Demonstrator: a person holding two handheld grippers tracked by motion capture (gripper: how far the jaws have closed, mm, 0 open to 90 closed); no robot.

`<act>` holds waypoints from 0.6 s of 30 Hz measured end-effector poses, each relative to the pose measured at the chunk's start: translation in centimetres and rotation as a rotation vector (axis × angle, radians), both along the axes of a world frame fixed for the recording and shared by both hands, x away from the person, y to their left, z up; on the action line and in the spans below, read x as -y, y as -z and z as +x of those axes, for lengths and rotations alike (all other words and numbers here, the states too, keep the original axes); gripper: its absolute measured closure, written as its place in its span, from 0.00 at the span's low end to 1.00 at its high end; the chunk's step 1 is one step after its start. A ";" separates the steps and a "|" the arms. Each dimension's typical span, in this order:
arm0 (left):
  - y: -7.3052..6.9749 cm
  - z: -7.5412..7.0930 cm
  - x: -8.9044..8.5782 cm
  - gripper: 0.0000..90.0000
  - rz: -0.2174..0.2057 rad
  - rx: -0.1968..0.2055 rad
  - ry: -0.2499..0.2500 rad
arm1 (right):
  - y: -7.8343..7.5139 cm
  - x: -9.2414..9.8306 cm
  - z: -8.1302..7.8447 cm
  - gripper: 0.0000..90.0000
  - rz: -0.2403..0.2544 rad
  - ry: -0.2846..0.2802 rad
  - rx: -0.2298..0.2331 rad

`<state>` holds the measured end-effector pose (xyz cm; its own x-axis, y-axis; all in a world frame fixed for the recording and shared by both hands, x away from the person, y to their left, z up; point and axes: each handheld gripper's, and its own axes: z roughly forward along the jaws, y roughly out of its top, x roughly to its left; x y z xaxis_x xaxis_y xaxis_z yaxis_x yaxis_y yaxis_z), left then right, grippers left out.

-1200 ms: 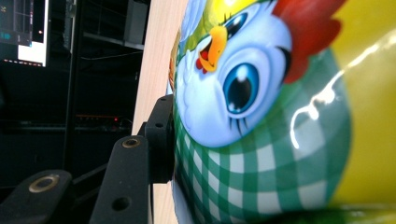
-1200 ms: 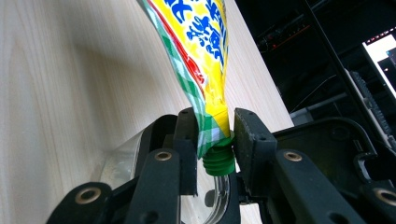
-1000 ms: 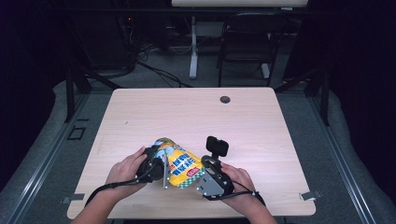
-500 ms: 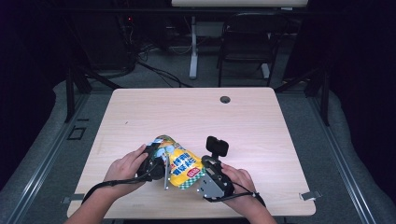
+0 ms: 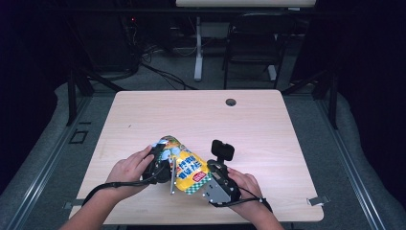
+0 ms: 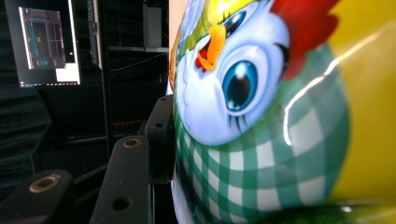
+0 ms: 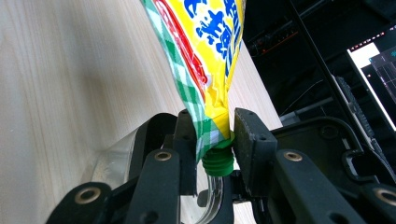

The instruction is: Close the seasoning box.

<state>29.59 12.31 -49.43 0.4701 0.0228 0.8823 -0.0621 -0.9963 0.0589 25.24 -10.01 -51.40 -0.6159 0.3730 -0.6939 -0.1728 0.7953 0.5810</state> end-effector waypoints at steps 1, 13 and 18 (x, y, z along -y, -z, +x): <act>0.0 0.0 0.0 0.63 0.002 0.002 0.000 | 0.0 0.0 0.0 0.79 0.000 0.000 0.001; -0.3 0.0 0.2 0.63 0.029 0.004 0.000 | 0.2 -0.1 -0.1 0.79 -0.005 0.014 0.023; -0.4 -0.1 0.3 0.63 0.046 0.023 0.001 | 0.3 -0.1 -0.2 0.79 -0.008 0.009 0.039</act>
<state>29.48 12.05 -49.05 0.4498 -0.0186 0.8929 -0.0638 -0.9979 0.0114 25.08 -9.87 -51.72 -0.5854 0.3729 -0.7199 -0.1879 0.8014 0.5679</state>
